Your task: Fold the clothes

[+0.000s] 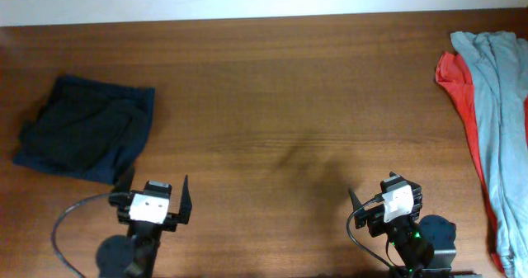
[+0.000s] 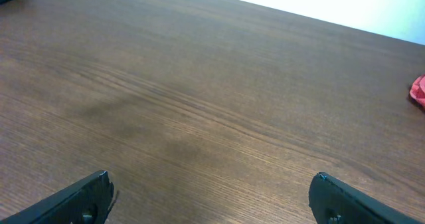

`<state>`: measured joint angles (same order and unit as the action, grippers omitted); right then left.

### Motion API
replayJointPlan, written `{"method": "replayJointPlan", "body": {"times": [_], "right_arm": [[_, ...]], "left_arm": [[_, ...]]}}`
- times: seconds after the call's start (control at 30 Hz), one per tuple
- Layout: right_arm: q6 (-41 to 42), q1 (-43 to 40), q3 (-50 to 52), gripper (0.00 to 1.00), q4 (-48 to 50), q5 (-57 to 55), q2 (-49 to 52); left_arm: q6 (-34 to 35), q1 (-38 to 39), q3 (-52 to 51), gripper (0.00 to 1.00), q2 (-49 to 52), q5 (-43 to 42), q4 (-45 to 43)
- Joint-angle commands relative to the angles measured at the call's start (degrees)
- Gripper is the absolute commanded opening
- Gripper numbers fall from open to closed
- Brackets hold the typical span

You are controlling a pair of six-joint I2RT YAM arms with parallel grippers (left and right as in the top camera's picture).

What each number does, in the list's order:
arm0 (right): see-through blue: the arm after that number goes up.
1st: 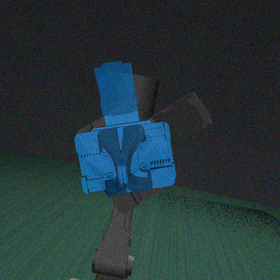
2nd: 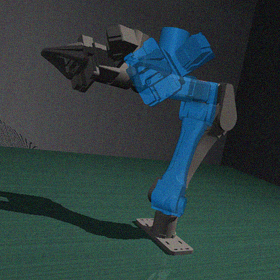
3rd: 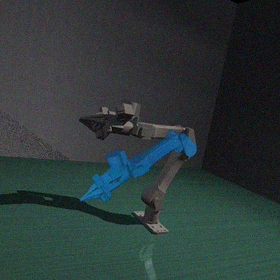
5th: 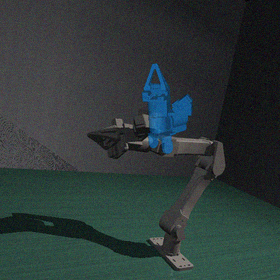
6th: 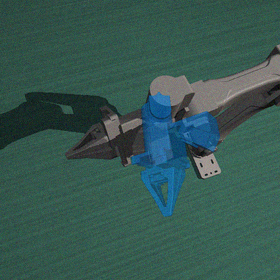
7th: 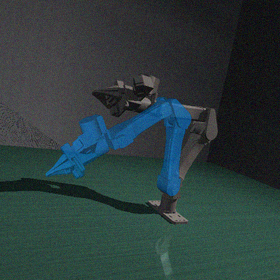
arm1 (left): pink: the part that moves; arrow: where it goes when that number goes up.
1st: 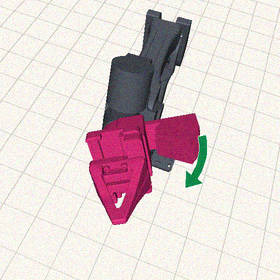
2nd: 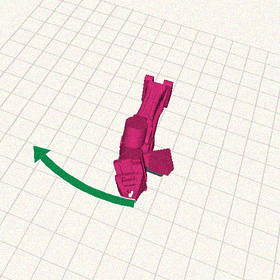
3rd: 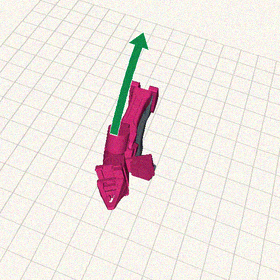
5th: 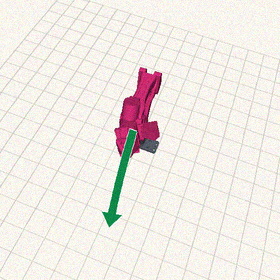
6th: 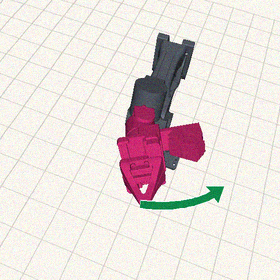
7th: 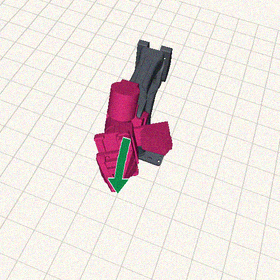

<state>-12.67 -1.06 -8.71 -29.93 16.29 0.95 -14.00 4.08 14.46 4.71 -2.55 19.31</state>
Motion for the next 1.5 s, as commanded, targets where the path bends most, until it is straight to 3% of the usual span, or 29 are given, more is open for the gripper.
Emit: {"method": "replayJointPlan", "body": {"times": [0.0, 0.13, 1.47], "right_arm": [[-0.4, 0.3, 0.4, 0.99, 0.0, -0.3, -0.2], [-0.4, 0.3, 0.4, 0.99, 0.0, -0.3, -0.2], [-0.4, 0.3, 0.4, 0.99, 0.0, -0.3, -0.2]], "left_arm": [[4.2, 0.3, -8.5, 0.99, -4.3, 0.6, -6.3], [4.2, 0.7, -14.1, 0.99, -4.4, 0.3, -15.6], [4.1, 0.8, -13.9, 0.99, -4.3, 0.8, -14.8]]}}
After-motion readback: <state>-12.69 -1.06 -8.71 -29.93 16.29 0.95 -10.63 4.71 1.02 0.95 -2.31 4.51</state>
